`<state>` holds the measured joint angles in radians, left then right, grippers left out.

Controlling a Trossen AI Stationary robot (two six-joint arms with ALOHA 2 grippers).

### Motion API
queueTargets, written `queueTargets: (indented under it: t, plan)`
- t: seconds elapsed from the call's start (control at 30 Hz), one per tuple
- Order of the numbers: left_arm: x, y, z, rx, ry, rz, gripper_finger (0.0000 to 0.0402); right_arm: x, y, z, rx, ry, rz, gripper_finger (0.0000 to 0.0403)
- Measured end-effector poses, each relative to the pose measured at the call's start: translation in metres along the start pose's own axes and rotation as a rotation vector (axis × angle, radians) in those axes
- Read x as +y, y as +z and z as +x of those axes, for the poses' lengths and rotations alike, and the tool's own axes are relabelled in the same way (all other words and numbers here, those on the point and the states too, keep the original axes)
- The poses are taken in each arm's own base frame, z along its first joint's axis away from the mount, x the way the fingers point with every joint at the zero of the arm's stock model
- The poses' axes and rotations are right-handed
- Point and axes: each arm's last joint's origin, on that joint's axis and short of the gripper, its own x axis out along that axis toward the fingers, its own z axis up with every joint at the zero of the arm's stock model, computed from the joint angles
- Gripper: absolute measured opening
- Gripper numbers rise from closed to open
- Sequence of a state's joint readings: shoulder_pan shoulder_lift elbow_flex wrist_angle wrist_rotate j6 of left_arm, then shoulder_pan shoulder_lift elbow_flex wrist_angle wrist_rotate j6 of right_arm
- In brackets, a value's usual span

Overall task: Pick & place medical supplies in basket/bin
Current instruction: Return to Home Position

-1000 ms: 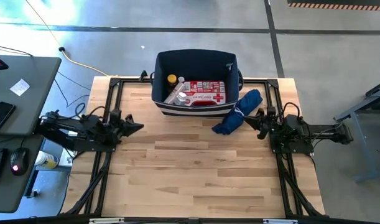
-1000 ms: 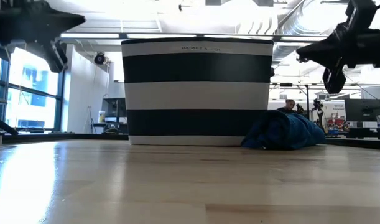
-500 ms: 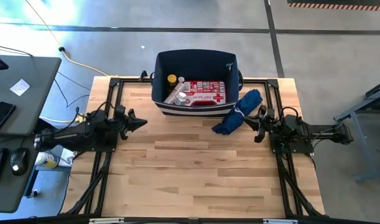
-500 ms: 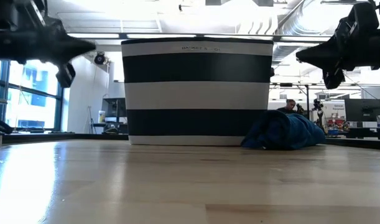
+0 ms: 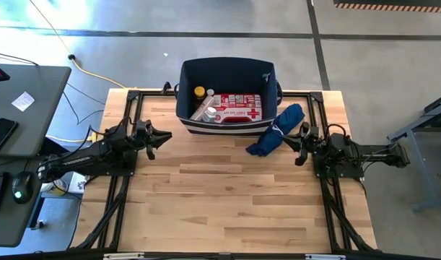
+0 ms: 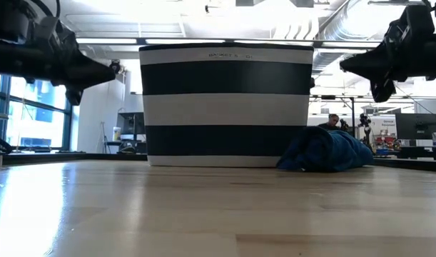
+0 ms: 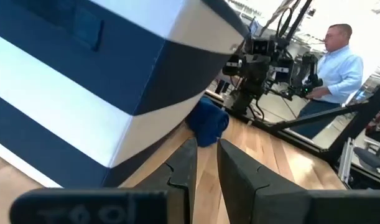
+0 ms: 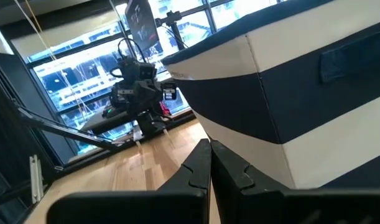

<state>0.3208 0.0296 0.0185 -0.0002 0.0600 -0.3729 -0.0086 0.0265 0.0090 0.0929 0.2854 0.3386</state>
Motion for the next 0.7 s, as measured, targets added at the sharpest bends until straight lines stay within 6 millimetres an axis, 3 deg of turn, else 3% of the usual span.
queueTargets:
  t: [0.37,0.53,0.7]
  plan:
    - [0.0014,0.0003,-0.0001,-0.014,0.048,0.002,0.0101,0.0008,-0.0053,0.0007,0.064,0.07,-0.323,0.0]
    - [0.0024,0.0016,-0.0002,-0.04,0.09,-0.004,0.0101,0.0014,-0.0055,0.0006,0.067,0.089,-0.303,0.0]
    - [0.0009,0.002,-0.0002,-0.037,0.044,-0.175,0.0101,0.0022,-0.0054,0.0006,0.068,0.113,-0.304,0.0]
